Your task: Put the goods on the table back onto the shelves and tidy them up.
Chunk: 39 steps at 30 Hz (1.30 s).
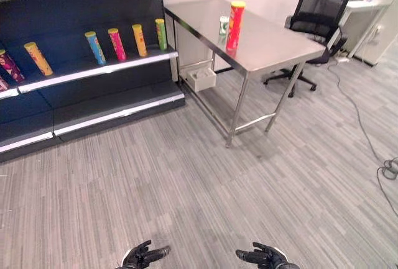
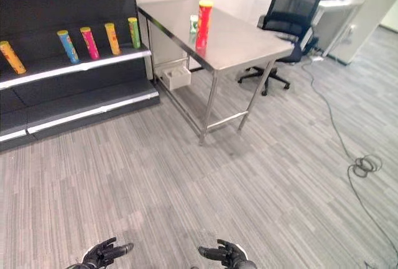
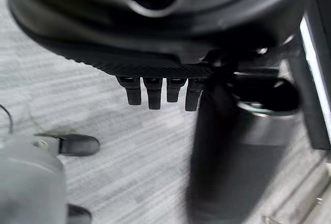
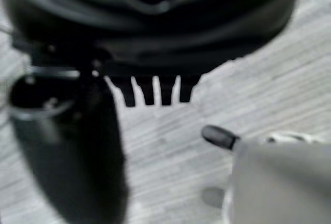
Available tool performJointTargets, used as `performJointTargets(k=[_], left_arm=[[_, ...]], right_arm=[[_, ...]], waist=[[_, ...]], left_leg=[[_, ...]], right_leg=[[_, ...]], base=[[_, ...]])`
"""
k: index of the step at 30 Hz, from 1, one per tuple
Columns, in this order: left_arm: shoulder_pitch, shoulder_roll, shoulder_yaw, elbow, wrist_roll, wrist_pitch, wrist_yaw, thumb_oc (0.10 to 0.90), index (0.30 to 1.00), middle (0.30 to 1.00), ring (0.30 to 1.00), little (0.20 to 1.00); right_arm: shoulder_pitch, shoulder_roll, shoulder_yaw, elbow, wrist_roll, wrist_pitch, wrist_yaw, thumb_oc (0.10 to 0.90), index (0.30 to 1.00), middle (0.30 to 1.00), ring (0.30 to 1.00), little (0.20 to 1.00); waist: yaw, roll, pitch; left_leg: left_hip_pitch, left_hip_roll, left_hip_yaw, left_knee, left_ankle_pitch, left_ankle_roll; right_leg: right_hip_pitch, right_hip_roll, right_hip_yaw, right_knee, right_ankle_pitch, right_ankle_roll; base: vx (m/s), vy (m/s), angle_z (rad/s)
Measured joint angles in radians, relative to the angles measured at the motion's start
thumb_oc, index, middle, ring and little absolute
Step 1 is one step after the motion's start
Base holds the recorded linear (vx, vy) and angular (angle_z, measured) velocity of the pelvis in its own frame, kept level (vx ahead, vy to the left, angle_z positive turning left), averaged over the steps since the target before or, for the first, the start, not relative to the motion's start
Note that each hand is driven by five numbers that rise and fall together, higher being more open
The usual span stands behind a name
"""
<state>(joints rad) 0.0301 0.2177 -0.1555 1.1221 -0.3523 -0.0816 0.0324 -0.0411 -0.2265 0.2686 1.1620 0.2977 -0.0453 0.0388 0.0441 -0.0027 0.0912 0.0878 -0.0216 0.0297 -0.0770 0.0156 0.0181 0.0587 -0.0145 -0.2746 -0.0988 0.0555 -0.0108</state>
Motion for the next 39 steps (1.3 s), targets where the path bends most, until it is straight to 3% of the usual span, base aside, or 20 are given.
performJointTargets(k=[8,31,33,37,39], left_arm=[[-0.007,0.000,-0.001,-0.002,0.003,0.000,0.000,0.800,0.900,0.900,0.900,0.900],[-0.018,0.002,-0.041,-0.034,0.038,0.000,-0.001,0.800,0.900,0.900,0.900,0.900],[-0.024,0.005,-0.039,-0.034,0.028,-0.001,0.000,0.800,0.900,0.900,0.900,0.900],[-0.080,0.011,-0.037,-0.026,-0.012,0.000,0.002,0.800,0.900,0.900,0.900,0.900],[-0.086,0.003,-0.030,-0.026,-0.042,0.000,-0.002,0.800,0.900,0.900,0.900,0.900]], right_arm=[[0.001,0.000,-0.002,0.000,-0.001,0.000,0.000,0.800,0.900,0.900,0.900,0.900],[0.029,-0.011,-0.002,0.004,0.001,0.000,0.017,0.800,0.900,0.900,0.900,0.900],[0.025,-0.012,-0.001,0.003,0.005,-0.001,0.023,0.800,0.900,0.900,0.900,0.900],[-0.014,-0.014,0.000,0.003,0.039,-0.002,0.023,0.800,0.900,0.900,0.900,0.900],[-0.026,-0.024,0.000,0.002,0.042,-0.005,0.021,0.800,0.900,0.900,0.900,0.900]], waist=[[-0.004,-0.011,0.011],[-0.008,-0.010,0.011],[-0.007,-0.023,0.025],[0.000,-0.085,0.101],[0.006,-0.086,0.124]], left_leg=[[0.024,0.001,0.003,-0.011,0.000,0.000],[0.008,0.018,0.044,-0.009,-0.002,-0.006],[-0.022,0.019,0.040,0.042,-0.015,-0.027],[-0.215,0.005,0.012,0.368,-0.050,-0.082],[-0.293,0.010,-0.002,0.504,-0.060,-0.094]], right_leg=[[0.018,0.000,0.003,-0.001,-0.011,0.015],[-0.013,0.017,0.039,-0.001,-0.010,0.012],[-0.020,0.016,0.038,-0.001,-0.012,0.009],[-0.027,-0.010,0.009,-0.001,-0.010,-0.035],[-0.015,-0.008,0.003,-0.001,-0.018,-0.049]], base=[[0.00,0.000,0.00],[0.00,-0.042,-0.05],[-0.02,-0.121,0.09],[0.03,-0.098,0.30],[0.11,0.004,0.15]])
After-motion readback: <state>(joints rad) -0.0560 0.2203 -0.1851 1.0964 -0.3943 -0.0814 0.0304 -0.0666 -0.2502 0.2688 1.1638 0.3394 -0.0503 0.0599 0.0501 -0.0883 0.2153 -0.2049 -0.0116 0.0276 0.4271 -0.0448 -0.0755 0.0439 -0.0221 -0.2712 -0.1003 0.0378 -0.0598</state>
